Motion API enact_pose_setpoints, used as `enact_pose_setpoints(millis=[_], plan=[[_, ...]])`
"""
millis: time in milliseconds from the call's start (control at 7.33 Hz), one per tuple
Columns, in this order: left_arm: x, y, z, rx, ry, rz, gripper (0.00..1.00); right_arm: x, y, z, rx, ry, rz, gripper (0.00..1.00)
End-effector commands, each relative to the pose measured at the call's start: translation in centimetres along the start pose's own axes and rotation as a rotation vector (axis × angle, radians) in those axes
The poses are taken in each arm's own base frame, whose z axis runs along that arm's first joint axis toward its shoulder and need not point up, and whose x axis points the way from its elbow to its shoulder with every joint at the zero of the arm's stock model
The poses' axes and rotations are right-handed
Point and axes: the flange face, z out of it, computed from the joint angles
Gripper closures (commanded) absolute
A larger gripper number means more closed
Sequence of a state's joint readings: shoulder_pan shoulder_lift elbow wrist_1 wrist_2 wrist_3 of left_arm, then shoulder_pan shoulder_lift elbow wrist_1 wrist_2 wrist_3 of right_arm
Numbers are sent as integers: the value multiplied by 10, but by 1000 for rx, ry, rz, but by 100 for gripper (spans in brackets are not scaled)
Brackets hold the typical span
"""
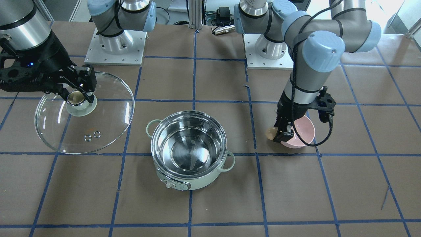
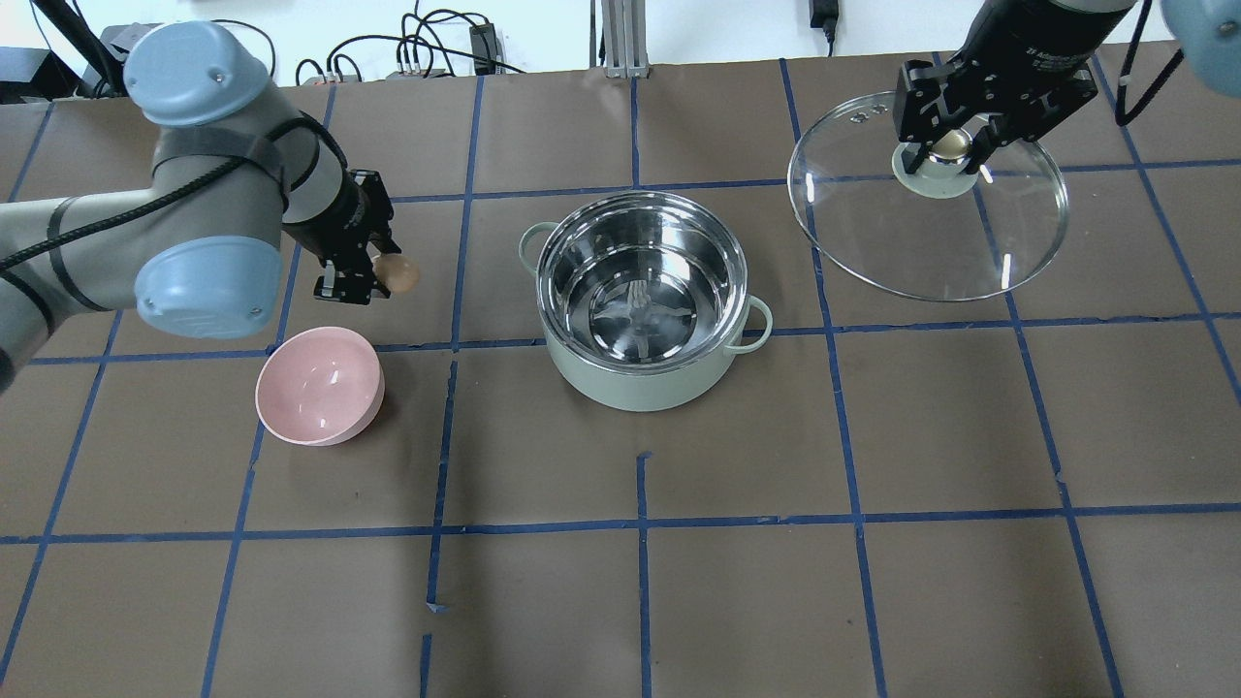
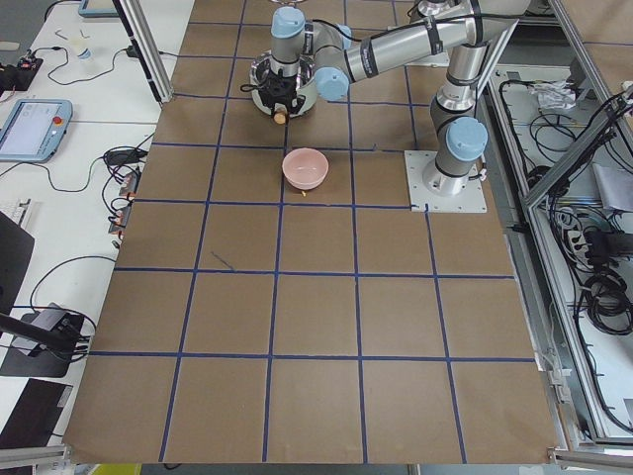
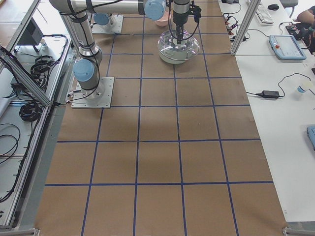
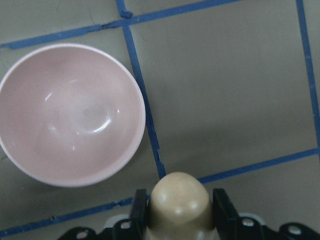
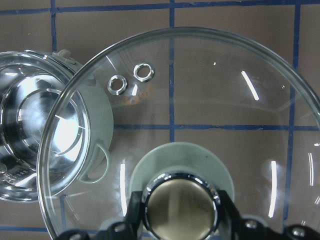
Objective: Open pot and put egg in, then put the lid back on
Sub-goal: 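Lift the egg from the bowl with the left gripper and carry it over the pot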
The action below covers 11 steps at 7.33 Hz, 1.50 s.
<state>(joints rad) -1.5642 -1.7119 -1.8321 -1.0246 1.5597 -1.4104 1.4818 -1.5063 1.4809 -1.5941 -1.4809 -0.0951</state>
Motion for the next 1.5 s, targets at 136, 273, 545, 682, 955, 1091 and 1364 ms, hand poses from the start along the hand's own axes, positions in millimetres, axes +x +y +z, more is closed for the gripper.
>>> enact_pose_setpoints(millis=[136,273,545,682,955,1091,1364], plan=[[22,97,-3,-87,45,-175,72,-3,1,2,1,-26,0,59],[23,134,0,-102,59,-194,72,-3,1,2,1,-27,0,59],[30,164,10,-133,135,-245,72,-2,0,3,-2,-24,-10,59],[33,173,24,-128,144,-234,72,-2,0,3,-2,-22,-13,59],[39,191,54,-105,198,-219,72,-2,1,2,0,-25,-14,59],[39,201,61,-64,244,-206,72,-2,1,2,0,-25,-14,59],[45,203,76,-73,280,-207,72,-2,1,2,0,-25,-14,59]])
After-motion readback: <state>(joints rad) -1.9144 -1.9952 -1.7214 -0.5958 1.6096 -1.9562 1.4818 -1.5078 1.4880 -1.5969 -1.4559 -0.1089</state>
